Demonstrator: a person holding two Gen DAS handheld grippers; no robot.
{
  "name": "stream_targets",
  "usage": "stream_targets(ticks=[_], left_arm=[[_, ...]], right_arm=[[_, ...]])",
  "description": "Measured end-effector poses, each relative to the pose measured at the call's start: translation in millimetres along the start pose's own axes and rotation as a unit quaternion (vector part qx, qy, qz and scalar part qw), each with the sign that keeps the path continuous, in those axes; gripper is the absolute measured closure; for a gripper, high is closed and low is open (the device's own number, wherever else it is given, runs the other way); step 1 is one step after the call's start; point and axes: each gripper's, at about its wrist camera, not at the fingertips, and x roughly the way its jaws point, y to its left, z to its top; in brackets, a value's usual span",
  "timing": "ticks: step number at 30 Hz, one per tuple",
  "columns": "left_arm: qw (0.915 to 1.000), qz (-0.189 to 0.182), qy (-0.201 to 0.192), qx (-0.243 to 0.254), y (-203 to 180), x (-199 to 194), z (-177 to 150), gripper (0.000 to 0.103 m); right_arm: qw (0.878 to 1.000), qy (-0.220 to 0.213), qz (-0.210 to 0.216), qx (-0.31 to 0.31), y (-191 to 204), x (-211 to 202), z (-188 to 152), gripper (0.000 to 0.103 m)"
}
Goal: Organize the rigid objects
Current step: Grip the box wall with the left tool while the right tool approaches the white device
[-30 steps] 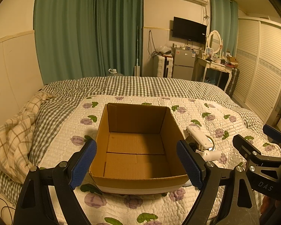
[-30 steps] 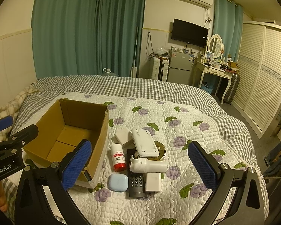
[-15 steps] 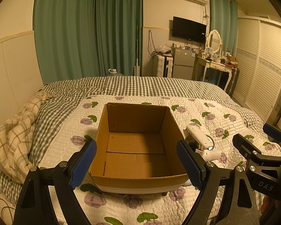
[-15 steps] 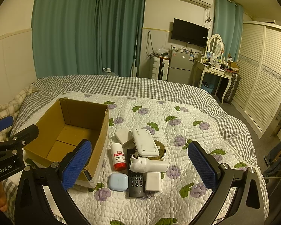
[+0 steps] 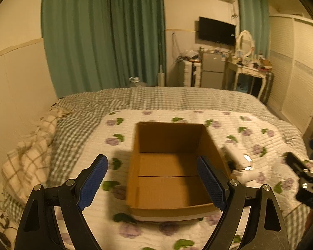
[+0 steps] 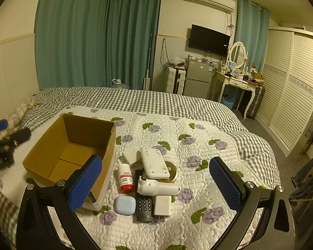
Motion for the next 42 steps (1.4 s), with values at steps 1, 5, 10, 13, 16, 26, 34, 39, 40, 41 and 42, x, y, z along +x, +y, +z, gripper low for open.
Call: stream_targets(ticks=[1, 5, 10, 13, 16, 26, 34, 39, 40, 41, 42], left_arm=[[1.0, 0.006, 0.006, -0.003, 7, 3, 0, 0.013], [0.999, 0.019, 0.037, -0.018, 30, 20, -3, 0.013], [0.9974, 0.021, 0.066, -0.017, 38, 37, -11, 0.015], [0.9964, 0.025, 0.08, -0.012, 36, 48, -18, 0.017], [0.9943, 0.022, 0.103, -0.015, 33, 59, -23, 0.038], [0.9882, 0.01, 0.152, -0.011, 31, 90, -39, 0.08], [0.9873, 0.002, 0.158, -0.009, 27, 95, -40, 0.095], [0.9873, 0.0, 0.159, -0.011, 27, 96, -40, 0.095], [0.9873, 0.0, 0.158, -0.012, 27, 97, -40, 0.095], [0.9874, 0.0, 0.158, -0.012, 27, 97, -40, 0.095], [0.9874, 0.0, 0.158, -0.012, 28, 97, -40, 0.095]], right_arm=[[1.0, 0.001, -0.001, 0.001, -1, 1, 0, 0.0], [1.0, 0.016, -0.004, 0.006, -10, 14, -6, 0.0], [0.999, 0.04, -0.006, 0.008, -20, 36, -15, 0.0], [0.998, 0.054, -0.009, 0.009, -24, 51, -21, 0.0], [0.998, 0.067, -0.008, 0.013, -28, 65, -26, 0.0], [0.994, 0.106, -0.009, 0.013, -37, 109, -38, 0.0], [0.992, 0.124, -0.013, 0.003, -43, 133, -42, 0.0], [0.992, 0.126, -0.015, -0.025, -43, 146, -30, 0.0], [0.991, 0.126, -0.015, -0.031, -42, 148, -28, 0.0], [0.991, 0.126, -0.007, -0.038, -40, 152, -23, 0.0], [0.991, 0.127, 0.0, -0.043, -38, 156, -20, 0.0]])
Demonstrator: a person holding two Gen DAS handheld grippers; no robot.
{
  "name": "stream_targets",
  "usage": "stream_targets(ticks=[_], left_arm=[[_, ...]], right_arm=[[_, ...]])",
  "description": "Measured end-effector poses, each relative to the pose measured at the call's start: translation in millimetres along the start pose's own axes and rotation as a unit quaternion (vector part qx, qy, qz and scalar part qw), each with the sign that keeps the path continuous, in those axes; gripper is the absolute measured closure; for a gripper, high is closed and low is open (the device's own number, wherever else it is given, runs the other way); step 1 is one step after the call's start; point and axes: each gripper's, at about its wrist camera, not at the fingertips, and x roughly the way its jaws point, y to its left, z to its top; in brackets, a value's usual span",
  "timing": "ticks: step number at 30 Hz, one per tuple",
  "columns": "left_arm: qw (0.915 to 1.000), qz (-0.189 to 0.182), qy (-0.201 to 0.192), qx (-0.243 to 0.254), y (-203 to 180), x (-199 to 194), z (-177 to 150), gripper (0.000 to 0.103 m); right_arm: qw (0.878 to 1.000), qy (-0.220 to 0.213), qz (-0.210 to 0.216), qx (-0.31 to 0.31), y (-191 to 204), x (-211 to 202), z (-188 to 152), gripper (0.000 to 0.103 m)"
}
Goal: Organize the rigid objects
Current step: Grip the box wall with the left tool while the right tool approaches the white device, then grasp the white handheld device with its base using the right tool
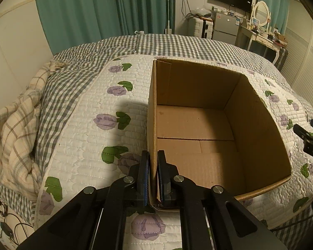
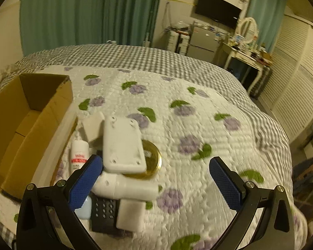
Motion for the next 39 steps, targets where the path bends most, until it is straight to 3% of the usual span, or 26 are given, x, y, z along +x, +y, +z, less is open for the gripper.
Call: stream_targets(ticks=[9, 17, 22, 32, 34, 39], left_arm=[[1.0, -0.004, -0.001, -0.003, 0, 1, 1, 0.095], [1.0, -0.005, -0.001, -0.005, 3, 4, 3, 0.095], [1.0, -0.005, -0.002, -0.004, 3, 5, 3, 0.095], [0.9999, -0.008, -0.003, -0.005, 2, 5, 2, 0.095], [1.0, -0.008, -0.005, -0.002, 1, 5, 3, 0.095], [0.9999, -0.008, -0.007, -0.002, 0, 4, 1, 0.095]], right_arm=[[0.997, 0.059, 0.037, -0.026, 29, 59, 16, 0.002], [0.993, 0.098, 0.057, -0.011, 36, 95, 15, 0.021], [0.991, 0.114, 0.068, -0.015, 37, 104, 11, 0.038], [0.993, 0.079, 0.086, -0.014, 32, 68, -4, 0.048], [0.994, 0.062, 0.082, -0.022, 35, 56, -5, 0.075], [0.995, 0.054, 0.078, -0.024, 31, 42, -3, 0.079]])
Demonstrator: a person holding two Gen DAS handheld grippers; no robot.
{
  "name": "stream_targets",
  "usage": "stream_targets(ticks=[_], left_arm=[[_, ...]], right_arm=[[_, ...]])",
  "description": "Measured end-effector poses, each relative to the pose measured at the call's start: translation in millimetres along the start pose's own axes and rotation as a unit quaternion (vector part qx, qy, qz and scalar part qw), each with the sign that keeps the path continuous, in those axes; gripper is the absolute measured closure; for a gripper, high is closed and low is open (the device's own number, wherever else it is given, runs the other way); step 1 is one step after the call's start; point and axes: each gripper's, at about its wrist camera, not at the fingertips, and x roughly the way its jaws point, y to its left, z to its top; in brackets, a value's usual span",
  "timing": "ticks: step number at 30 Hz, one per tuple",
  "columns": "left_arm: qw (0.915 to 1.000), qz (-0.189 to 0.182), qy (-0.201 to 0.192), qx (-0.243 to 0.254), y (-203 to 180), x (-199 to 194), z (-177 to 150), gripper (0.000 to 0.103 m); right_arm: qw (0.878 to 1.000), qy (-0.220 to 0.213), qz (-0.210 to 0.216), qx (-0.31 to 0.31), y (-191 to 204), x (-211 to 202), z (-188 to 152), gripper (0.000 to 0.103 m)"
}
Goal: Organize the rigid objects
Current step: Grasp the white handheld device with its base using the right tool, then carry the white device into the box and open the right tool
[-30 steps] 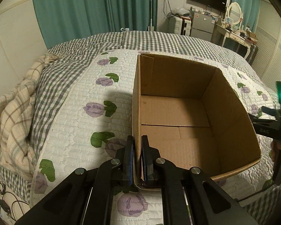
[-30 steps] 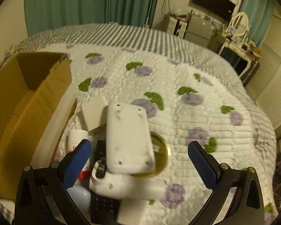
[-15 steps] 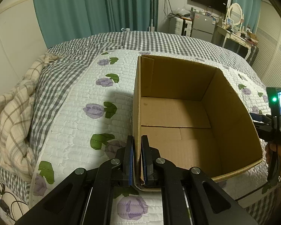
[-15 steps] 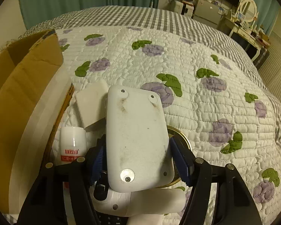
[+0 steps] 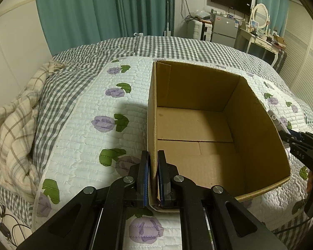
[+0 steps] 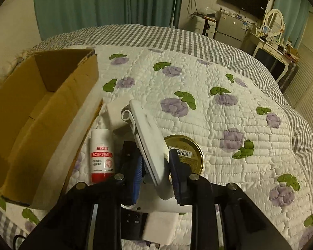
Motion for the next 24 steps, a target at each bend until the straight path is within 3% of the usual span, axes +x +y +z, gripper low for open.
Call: stream_targets(ticks=[11, 19, 24], left_arm=[[1.0, -0.006, -0.001, -0.005, 1, -2, -1, 0.095], [0.9999, -0.01, -0.001, -0.007, 1, -2, 0, 0.095], [0.9999, -0.014, -0.002, -0.008, 1, -2, 1, 0.095]], right_arm=[[0.999, -0.034, 0.004, 0.019, -9, -31, 2, 0.088], [0.995, -0.093, 0.017, -0.007, 11, -83, 24, 0.089], [0.988, -0.14, 0.047, -0.035, 38, -123, 51, 0.089]])
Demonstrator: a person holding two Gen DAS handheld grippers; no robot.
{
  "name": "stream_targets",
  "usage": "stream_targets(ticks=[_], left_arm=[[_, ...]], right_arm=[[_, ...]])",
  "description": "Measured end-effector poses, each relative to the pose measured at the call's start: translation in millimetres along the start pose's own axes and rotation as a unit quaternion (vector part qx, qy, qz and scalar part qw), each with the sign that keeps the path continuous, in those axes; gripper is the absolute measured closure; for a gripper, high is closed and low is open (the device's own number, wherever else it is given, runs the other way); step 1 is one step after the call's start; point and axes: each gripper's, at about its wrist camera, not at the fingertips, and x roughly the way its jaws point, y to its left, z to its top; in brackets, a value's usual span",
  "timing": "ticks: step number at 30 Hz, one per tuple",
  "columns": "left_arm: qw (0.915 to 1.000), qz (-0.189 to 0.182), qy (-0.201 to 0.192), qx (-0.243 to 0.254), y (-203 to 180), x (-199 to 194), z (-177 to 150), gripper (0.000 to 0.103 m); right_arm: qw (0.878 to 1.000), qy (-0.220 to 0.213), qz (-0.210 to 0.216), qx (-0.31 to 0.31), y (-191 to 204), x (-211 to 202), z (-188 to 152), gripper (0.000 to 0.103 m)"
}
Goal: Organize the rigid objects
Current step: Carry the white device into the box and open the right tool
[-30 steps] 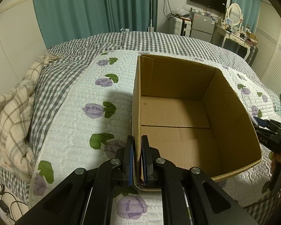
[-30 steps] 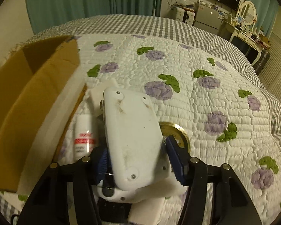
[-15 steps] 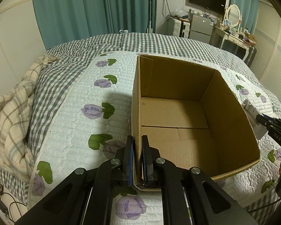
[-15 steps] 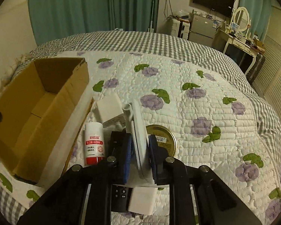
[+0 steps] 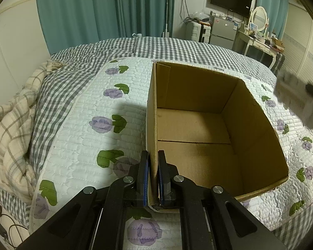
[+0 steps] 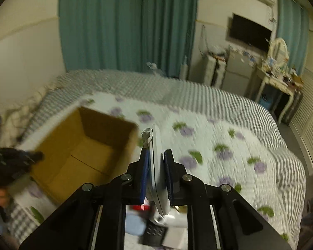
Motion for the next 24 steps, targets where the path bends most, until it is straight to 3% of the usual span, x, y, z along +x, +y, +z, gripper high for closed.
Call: stream_targets(ticks=[5, 11, 18, 24], left_arm=[[1.0, -0.003, 0.0, -0.002, 2, 0, 0, 0.095], [1.0, -0.004, 0.0, -0.001, 2, 0, 1, 0.095], [1.0, -0.005, -0.003, 0.001, 2, 1, 1, 0.095], [1.0, -0.007, -0.003, 0.002, 1, 0, 1, 0.095]], right_arm=[[0.999, -0.02, 0.041, -0.024, 39, -3, 24, 0.089], [0.996, 0.008, 0.075, -0.047, 84, 32, 17, 0.089], [0.994, 0.069, 0.063, -0.063, 107, 86, -17, 0.092], [0.992, 0.084, 0.057, -0.077, 107, 90, -31, 0.092]])
